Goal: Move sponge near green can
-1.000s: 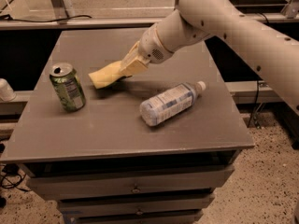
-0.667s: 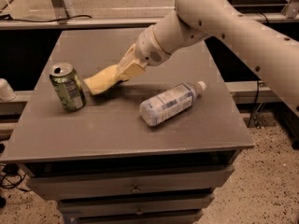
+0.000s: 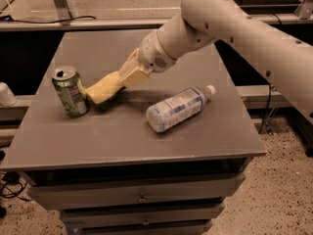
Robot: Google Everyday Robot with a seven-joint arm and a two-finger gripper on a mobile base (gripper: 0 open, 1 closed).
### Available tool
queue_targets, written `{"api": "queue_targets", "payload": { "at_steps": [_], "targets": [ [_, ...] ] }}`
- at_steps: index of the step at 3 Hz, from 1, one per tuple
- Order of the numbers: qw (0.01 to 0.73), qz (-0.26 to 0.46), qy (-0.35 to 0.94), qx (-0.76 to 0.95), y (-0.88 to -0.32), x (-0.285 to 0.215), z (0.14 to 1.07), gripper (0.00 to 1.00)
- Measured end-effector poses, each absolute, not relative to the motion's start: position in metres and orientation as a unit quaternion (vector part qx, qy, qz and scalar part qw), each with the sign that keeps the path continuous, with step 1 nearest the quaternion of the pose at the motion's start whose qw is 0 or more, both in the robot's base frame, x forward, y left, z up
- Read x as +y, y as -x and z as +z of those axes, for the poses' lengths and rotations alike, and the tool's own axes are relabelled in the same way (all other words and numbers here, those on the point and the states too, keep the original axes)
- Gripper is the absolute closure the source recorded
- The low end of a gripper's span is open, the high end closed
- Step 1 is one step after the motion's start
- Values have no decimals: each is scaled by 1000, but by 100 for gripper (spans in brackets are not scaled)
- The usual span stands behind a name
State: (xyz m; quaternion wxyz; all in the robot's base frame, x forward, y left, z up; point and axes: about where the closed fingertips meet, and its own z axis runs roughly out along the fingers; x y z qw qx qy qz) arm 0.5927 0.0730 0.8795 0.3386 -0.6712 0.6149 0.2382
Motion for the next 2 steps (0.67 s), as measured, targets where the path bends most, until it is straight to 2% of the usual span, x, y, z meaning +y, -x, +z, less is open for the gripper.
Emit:
{"api": "queue_targets", "payload": {
  "at_steps": [1,2],
  "targets": [
    [338,242,674,610,-590,77,879,13],
    [339,243,675,608,-588,80,879,0]
  ]
}}
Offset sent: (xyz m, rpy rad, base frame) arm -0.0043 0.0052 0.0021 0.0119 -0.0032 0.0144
